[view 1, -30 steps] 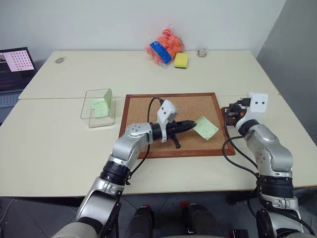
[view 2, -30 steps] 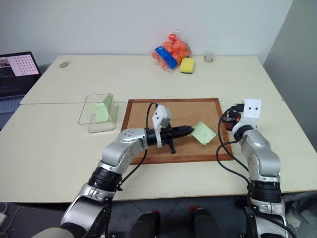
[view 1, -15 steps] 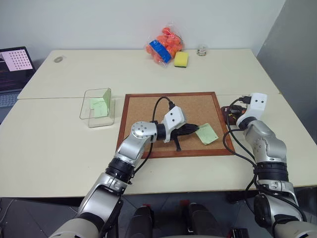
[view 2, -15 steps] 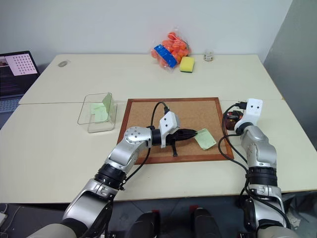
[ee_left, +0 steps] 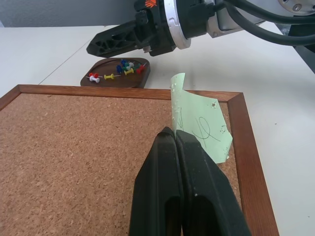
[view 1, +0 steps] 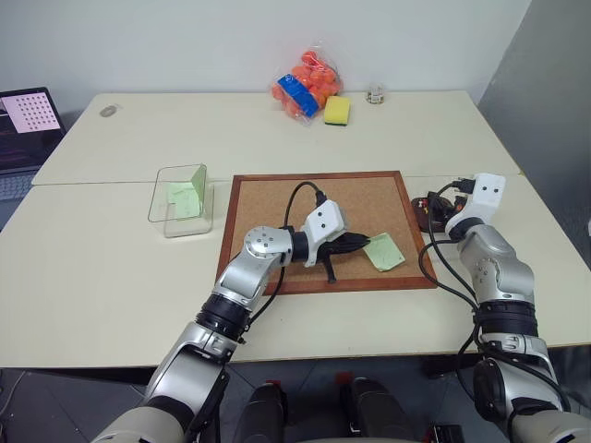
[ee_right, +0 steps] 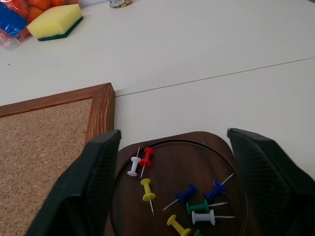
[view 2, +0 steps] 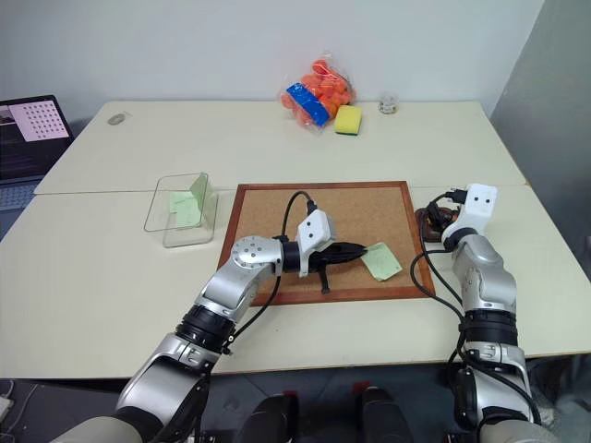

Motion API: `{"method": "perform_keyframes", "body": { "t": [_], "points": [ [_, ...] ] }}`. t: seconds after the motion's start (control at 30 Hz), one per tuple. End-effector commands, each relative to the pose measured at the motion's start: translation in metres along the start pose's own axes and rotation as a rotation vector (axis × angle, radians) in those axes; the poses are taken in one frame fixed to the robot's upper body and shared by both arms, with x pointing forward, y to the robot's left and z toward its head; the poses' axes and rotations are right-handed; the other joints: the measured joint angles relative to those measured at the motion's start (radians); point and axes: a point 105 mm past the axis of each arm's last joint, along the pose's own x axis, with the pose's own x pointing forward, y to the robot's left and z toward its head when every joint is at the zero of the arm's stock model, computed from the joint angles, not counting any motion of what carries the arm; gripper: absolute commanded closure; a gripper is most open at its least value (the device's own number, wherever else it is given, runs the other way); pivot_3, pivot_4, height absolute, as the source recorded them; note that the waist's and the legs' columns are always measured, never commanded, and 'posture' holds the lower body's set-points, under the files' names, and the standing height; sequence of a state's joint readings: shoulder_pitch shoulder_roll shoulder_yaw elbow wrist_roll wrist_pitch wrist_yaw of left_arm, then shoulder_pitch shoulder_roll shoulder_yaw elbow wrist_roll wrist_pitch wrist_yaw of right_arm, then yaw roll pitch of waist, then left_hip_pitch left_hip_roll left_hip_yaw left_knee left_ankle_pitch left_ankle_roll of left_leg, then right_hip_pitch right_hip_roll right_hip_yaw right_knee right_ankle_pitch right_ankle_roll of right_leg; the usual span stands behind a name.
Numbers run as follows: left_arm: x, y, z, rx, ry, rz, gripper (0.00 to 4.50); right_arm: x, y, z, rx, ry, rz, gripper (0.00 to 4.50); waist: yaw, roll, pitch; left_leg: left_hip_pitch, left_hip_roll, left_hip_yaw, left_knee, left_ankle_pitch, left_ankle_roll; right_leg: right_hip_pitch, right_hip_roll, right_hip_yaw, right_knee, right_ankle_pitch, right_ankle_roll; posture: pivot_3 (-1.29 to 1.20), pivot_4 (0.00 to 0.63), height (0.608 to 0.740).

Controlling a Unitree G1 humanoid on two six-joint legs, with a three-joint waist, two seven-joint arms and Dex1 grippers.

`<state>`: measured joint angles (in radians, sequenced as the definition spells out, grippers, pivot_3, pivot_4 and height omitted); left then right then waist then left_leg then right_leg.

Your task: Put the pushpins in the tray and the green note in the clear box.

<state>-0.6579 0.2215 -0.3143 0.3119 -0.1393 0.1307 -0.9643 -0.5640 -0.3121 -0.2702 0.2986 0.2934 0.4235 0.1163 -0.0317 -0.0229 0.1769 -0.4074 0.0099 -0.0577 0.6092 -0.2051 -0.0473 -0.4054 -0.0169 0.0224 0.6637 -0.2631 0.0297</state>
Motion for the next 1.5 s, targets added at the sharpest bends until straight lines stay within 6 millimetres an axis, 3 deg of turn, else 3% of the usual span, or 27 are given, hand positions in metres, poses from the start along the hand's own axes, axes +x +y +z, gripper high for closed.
{"method": "perform_keyframes", "body": {
  "t": [0.03,0.2,0.4,0.53,0.7,0.8,0.9,0.97,1.13,1.5],
  "points": [
    [-0.001,0.004,0.015,0.007,-0.054,0.017,4.5,-0.012,0.012,0.019,-0.069,-0.064,0.092,0.06,0.0,0.0,0.0,0.0,0.0,0.0,0.0,0.0,0.0,0.0,0.0,0.0,0.0,0.0,0.0,0.0,0.15,0.74],
    [-0.013,0.018,0.016,-0.022,-0.058,0.089,4.5,-0.033,0.035,0.019,-0.128,-0.069,0.237,0.06,-0.001,0.0,0.0,0.0,0.0,0.0,0.0,0.0,0.0,0.0,0.0,0.0,0.0,0.0,0.0,0.0,0.15,0.74],
    [-0.053,0.05,0.025,-0.098,-0.099,0.289,4.5,-0.068,0.071,0.031,-0.155,-0.121,0.48,0.06,-0.003,0.0,0.0,0.0,0.001,-0.001,0.001,0.0,0.0,0.0,0.001,0.0,0.001,0.0,0.0,0.0,0.15,0.74],
    [-0.096,0.078,0.031,-0.138,-0.13,0.538,4.5,-0.097,0.111,0.035,-0.172,-0.147,0.714,0.06,-0.003,0.0,0.0,0.0,0.001,-0.002,0.001,0.0,0.0,0.0,0.001,-0.001,0.0,0.0,0.0,0.0,0.15,0.74],
    [-0.174,0.117,0.027,-0.12,-0.109,1.055,4.5,-0.121,0.151,0.043,-0.157,-0.172,0.929,0.06,-0.002,-0.001,0.001,0.0,0.002,-0.004,0.001,0.0,0.0,0.0,0.001,-0.003,0.001,0.0,0.0,0.0,0.15,0.74],
    [-0.219,0.124,0.019,-0.136,-0.094,1.322,4.5,-0.127,0.166,0.05,-0.144,-0.186,0.994,0.06,0.002,-0.001,0.001,0.0,0.001,-0.004,0.001,0.0,0.0,0.001,0.0,-0.003,0.001,0.0,0.0,0.0,0.15,0.74],
    [-0.251,0.123,0.004,-0.189,-0.056,1.515,4.5,-0.128,0.175,0.055,-0.121,-0.189,1.034,0.06,0.003,-0.001,0.001,0.0,0.001,-0.005,0.002,0.0,0.0,0.001,-0.001,-0.004,0.001,0.0,0.0,0.0,0.15,0.74],
    [-0.259,0.121,-0.007,-0.263,-0.043,1.582,4.5,-0.128,0.177,0.057,-0.117,-0.189,1.045,0.06,0.003,-0.002,0.001,0.0,0.001,-0.005,0.002,0.0,0.0,0.001,-0.001,-0.004,0.001,0.0,0.0,0.0,0.15,0.74],
    [-0.264,0.118,-0.023,-0.347,-0.01,1.651,3.57,-0.124,0.178,0.055,-0.125,-0.178,1.049,0.0,0.013,-0.005,0.002,-0.001,0.0,-0.007,0.003,0.0,0.0,0.001,-0.002,-0.006,0.001,0.003,-0.004,0.0,0.15,0.74],
    [-0.258,0.116,-0.022,-0.344,-0.027,1.608,1.25,-0.123,0.172,0.052,-0.128,-0.166,1.024,0.0,0.006,-0.005,0.002,-0.001,0.0,-0.007,0.003,0.0,0.0,0.001,-0.001,-0.006,0.001,0.004,-0.004,0.0,0.15,0.74]
  ]
}}
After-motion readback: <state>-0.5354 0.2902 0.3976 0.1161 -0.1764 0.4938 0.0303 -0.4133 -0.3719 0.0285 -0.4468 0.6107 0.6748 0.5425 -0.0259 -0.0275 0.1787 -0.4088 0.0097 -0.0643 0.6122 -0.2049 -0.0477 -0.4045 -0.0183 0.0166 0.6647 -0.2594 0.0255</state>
